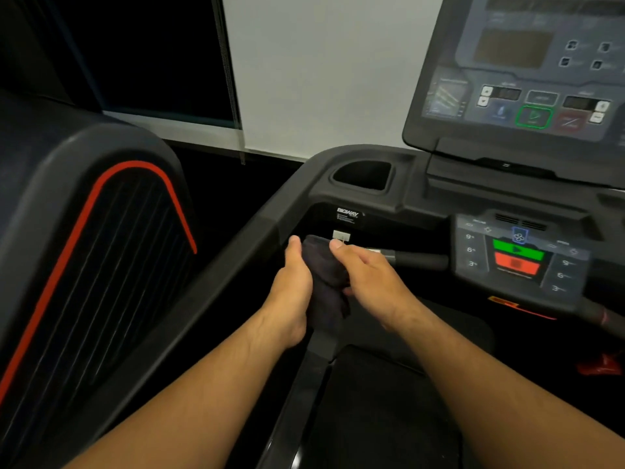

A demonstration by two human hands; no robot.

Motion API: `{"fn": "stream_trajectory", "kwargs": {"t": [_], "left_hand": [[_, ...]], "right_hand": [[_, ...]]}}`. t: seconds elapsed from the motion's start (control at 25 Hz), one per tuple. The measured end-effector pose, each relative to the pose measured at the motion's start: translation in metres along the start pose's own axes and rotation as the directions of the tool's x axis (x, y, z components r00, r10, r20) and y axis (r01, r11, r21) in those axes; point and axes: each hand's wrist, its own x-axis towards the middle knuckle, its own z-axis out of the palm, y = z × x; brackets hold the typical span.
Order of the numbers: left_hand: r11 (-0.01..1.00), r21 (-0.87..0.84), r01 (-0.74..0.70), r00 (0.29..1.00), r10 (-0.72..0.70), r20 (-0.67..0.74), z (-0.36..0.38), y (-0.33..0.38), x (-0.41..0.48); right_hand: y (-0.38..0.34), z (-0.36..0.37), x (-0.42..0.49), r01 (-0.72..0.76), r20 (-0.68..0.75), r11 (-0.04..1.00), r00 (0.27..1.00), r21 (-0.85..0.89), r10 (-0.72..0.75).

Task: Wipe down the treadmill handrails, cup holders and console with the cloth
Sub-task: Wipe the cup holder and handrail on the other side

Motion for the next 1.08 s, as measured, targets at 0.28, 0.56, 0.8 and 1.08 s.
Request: {"fn": "stream_trajectory", "kwargs": {"t": [0.28,0.56,0.8,1.08], "left_hand": [[0.994,0.112,-0.005,0.970,-0.023,0.243,0.026,0.028,0.034],[0.947,0.236,-0.218,0.828,0.051,0.559,0.040,0.041,0.052],[0.268,0.667,-0.695,0.718,0.205,0.665,0.050,0.048,0.084],[0.491,0.387,-0.780,0.579,0.334,0.744,0.090,0.042,0.061]], "right_hand": [[-0.028,-0.042,0.035,0.005,-0.187,0.972,0.981,-0.236,-0.050],[-0.043,-0.076,0.044,0.028,-0.166,0.989,0.985,-0.146,-0.052],[-0.052,-0.113,0.032,0.066,-0.028,0.965,0.997,-0.253,-0.075],[-0.051,-0.137,0.003,0.106,-0.098,0.974,0.987,-0.201,-0.128]]}}
